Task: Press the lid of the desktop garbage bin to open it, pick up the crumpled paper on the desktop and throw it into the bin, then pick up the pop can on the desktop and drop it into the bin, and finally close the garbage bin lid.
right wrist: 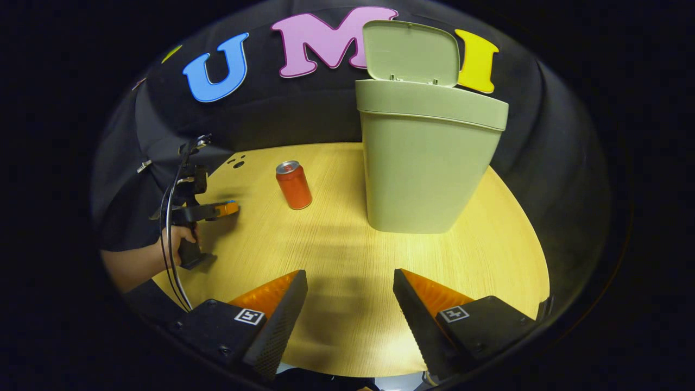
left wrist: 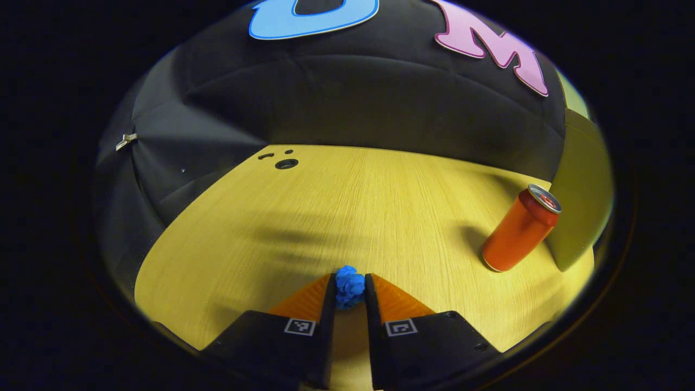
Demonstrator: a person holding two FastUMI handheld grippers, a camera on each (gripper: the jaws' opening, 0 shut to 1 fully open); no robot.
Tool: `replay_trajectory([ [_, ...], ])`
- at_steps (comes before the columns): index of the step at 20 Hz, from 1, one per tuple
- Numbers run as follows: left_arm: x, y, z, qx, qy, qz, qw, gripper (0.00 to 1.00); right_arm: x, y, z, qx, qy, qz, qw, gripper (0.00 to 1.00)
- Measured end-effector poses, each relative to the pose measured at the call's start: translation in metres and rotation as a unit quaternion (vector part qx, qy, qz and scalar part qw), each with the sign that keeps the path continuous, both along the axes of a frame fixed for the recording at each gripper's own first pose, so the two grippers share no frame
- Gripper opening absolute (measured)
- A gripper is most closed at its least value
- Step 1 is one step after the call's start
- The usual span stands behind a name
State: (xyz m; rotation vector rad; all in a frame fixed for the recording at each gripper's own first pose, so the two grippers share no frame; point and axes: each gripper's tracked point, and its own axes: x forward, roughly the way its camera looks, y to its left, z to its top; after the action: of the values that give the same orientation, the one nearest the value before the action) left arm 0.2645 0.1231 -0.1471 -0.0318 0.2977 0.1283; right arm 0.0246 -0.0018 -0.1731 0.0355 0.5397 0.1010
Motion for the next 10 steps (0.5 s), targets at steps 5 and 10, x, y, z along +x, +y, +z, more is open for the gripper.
replay_trajectory([
  [5,-0.039,-0.021,0.047,0.025,-0.037,-0.027,0.999,0.29,-0.016,-0.009,0.005,0.007,-0.013,-0.002,1.000,1.00],
  [10,-0.089,-0.056,0.089,0.026,-0.061,-0.053,0.996,0.32,-0.028,-0.012,0.018,0.023,-0.035,-0.008,0.999,1.00],
])
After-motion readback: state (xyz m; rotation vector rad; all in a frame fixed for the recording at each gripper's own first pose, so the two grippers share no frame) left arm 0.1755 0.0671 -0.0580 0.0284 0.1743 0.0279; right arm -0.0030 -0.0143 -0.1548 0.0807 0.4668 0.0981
